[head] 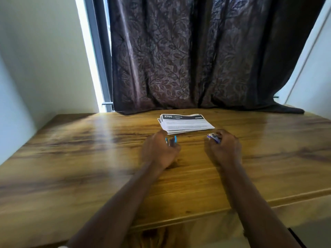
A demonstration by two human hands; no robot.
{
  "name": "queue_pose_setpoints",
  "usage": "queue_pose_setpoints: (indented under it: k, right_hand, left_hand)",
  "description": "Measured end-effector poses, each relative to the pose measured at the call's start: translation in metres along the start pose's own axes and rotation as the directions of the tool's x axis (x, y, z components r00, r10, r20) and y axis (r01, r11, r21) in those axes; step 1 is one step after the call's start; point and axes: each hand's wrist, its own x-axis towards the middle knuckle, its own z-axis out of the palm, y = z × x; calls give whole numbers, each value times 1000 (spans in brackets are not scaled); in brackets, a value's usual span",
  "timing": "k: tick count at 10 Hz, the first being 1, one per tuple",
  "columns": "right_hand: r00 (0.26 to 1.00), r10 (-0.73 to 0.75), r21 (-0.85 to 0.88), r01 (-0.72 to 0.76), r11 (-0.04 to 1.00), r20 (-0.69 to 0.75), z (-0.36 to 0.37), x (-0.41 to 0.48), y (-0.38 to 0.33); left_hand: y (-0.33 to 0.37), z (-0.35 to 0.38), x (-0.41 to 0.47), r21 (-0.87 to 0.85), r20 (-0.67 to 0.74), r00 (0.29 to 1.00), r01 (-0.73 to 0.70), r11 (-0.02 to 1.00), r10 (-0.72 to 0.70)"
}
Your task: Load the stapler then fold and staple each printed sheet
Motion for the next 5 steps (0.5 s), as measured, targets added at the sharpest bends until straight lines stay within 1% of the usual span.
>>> queue_pose_setpoints:
  k: [1, 2, 3, 4, 5]
  right_hand:
    - [998, 44, -28, -43, 999, 39, 3, 5, 4]
    - [996, 48, -143, -37, 989, 73, 6, 8, 1]
    - [995, 14, -250, 11, 968, 100, 5, 5, -7]
    - [993, -9, -221, 35, 975, 120, 3, 4, -10]
    - [1000, -26, -75, 26, 997, -3, -1, -5, -8]
  left_hand:
    - [24, 27, 4, 53, 45, 999, 16, 998, -18]
    - [38, 40, 6, 140, 68, 995, 62, 988, -72]
    - [44, 42, 2, 200, 58, 994, 74, 977, -88]
    - [33, 33, -3, 74, 53, 996, 73, 995, -77]
    - [2, 12, 2, -96, 15, 994, 112, 989, -111]
